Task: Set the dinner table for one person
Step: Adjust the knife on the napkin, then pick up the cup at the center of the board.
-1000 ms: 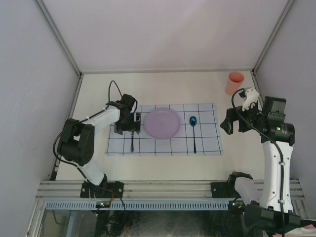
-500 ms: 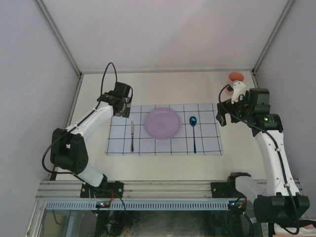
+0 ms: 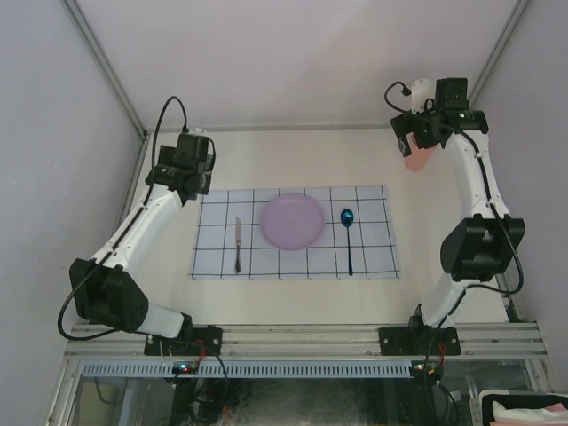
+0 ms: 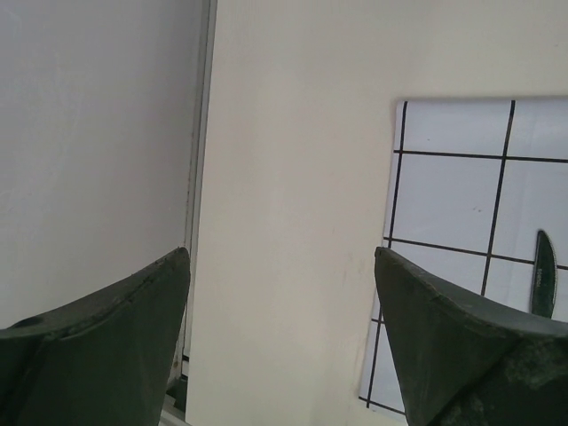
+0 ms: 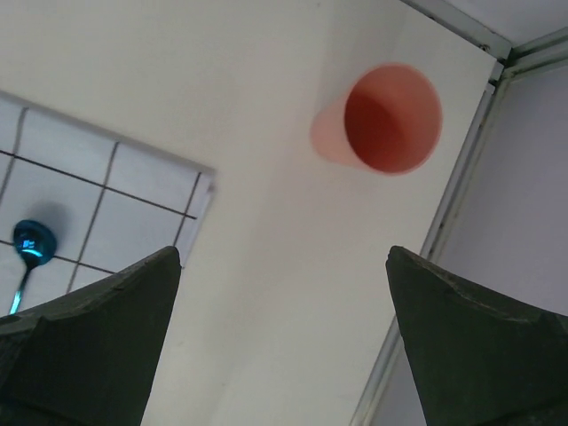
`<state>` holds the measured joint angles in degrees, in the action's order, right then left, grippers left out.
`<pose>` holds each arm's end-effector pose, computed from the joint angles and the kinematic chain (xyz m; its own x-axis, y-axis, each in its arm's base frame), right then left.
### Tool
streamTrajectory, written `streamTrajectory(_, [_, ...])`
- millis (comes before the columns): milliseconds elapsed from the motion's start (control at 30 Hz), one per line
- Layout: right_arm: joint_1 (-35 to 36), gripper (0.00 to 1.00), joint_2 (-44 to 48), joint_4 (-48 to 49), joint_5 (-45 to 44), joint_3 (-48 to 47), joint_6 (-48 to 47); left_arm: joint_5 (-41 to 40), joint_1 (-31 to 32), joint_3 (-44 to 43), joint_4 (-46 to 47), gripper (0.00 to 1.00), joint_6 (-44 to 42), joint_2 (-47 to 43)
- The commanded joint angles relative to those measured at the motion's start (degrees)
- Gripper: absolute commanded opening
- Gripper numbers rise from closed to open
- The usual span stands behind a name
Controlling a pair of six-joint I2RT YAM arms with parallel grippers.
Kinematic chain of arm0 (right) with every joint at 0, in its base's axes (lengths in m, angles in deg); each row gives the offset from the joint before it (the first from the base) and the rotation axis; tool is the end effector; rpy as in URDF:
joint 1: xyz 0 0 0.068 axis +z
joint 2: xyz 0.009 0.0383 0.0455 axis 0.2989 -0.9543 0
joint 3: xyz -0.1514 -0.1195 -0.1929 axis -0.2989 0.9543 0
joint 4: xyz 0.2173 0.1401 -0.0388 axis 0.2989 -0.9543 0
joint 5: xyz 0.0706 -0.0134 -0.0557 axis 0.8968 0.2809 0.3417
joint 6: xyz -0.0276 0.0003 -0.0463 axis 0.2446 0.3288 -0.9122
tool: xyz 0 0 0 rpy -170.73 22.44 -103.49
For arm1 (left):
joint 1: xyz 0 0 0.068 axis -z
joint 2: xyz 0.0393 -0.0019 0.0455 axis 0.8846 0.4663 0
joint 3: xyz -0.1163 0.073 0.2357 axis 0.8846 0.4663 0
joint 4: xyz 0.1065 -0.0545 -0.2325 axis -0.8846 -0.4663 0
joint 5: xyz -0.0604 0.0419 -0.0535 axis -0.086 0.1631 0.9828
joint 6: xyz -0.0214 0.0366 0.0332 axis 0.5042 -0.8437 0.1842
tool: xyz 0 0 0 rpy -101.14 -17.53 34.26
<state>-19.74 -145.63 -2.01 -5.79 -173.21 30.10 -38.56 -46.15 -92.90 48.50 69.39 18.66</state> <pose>0.3766 -0.0105 0.3790 -0.6104 -0.3891 -0.6899 -0.3474 0.9143 -0.2084 0.2978 -0.0642 0.3311 -0.7041 0.2352 -0.6700 -0.1317 0.8839 0.4487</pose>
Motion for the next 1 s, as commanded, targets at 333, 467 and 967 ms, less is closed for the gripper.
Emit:
streamTrajectory(333, [-4.75,1.00,-30.17,-17.83,-3.42,-38.30,-13.57,-2.46,-1.57,-1.29,2.45,0.87,-4.95,-0.79])
streamTrajectory(467, [-3.98,1.00,-30.67,-14.01,-4.70,-33.15,-17.09,-2.66,-1.55,-0.96,2.24,0.87,-5.32,-0.81])
streamTrajectory(967, [-0.94,1.00,-36.77,-12.77,-3.32,-34.43,-18.25,-4.27,-1.63,2.20,1.45,0.87,-7.36,-4.18])
